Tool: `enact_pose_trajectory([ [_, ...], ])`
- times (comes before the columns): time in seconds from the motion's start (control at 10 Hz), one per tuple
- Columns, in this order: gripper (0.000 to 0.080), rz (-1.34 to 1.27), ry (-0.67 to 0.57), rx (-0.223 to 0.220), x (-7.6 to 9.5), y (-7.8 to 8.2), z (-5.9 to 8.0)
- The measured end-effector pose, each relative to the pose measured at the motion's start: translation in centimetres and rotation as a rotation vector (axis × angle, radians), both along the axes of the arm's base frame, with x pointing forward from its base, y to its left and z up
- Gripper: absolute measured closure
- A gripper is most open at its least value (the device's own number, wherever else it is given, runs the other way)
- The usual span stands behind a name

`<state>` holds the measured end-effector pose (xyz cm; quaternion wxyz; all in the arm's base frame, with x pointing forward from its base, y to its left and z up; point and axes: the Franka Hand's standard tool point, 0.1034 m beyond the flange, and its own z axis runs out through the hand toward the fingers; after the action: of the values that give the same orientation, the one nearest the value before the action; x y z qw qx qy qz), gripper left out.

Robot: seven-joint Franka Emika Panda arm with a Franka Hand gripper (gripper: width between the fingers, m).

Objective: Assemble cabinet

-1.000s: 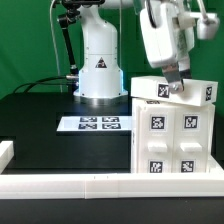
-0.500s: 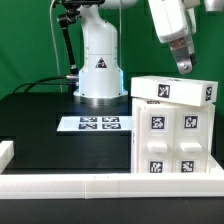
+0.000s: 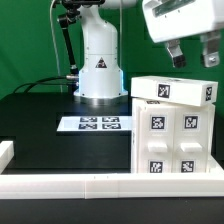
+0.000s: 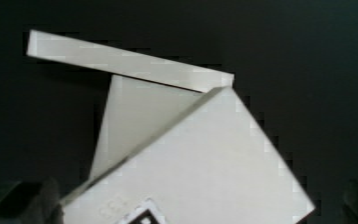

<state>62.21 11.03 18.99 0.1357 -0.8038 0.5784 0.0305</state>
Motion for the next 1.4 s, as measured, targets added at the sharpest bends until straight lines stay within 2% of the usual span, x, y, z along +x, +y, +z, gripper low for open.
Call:
enact_pose_trajectory([
  [0.2, 0.0002, 0.214, -0.024, -0.055, -0.28, 0.68, 0.03],
  [0.6, 0.0002, 0.507, -0.097, -0.084, -0.26, 0.53, -0.01],
  [0.9, 0.0002, 0.978, -0.213, -0.167, -0.22, 0.25, -0.32],
  [1.4, 0.0002, 1.478, -0.305, -0.24, -0.16, -0.27, -0.41],
])
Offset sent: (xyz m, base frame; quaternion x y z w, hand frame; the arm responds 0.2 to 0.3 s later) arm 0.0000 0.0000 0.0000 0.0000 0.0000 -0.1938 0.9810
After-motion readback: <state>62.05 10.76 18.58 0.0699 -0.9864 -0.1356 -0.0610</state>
